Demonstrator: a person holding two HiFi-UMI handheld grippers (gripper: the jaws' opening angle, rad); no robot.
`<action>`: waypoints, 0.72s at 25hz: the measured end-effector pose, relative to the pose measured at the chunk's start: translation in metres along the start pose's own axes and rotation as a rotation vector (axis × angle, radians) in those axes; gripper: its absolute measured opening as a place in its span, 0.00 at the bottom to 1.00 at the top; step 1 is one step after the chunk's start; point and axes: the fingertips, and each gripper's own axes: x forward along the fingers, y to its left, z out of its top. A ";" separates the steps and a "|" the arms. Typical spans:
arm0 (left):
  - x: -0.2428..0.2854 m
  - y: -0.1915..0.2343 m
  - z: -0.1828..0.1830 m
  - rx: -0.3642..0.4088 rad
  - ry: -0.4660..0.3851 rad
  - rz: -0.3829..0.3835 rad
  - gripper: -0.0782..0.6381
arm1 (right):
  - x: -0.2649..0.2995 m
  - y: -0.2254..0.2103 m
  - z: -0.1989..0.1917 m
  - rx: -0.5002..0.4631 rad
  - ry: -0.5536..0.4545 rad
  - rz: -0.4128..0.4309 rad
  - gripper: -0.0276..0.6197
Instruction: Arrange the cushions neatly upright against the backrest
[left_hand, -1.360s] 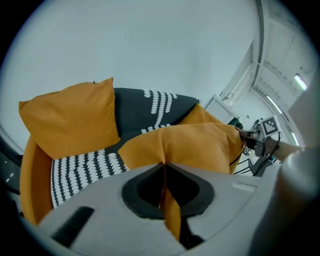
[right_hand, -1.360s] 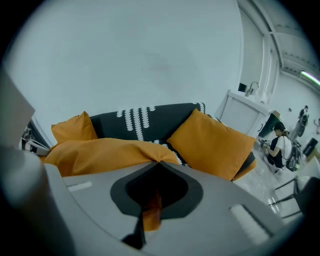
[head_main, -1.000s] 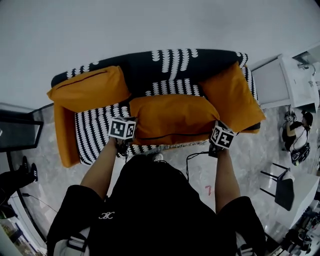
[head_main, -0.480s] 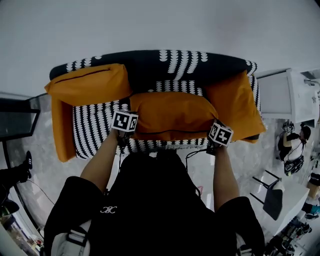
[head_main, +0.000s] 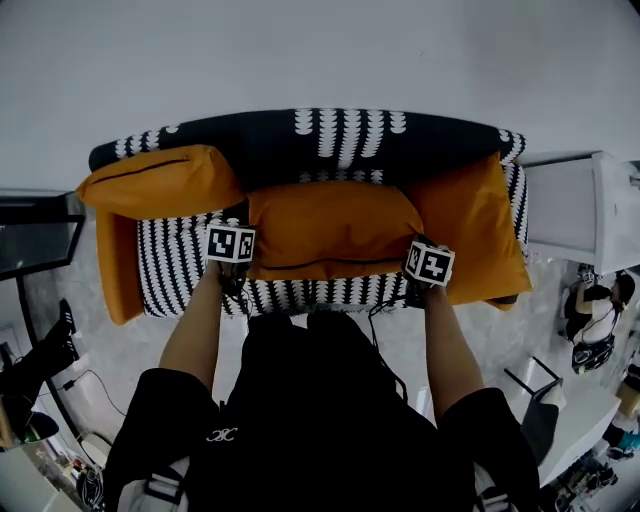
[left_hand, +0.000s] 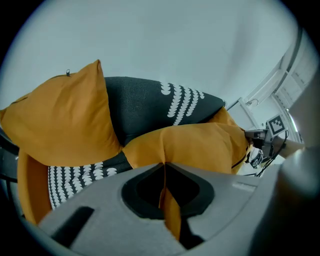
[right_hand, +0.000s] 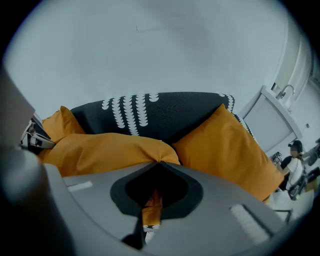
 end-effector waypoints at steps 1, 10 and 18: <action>0.007 0.001 0.004 -0.006 0.018 0.005 0.13 | 0.008 -0.002 0.007 -0.015 0.014 0.009 0.06; 0.038 0.033 0.060 -0.007 0.062 0.096 0.16 | 0.061 0.002 0.070 -0.169 0.065 0.082 0.07; -0.014 0.042 0.154 0.211 -0.260 0.304 0.33 | 0.099 0.011 0.138 -0.256 0.058 0.083 0.07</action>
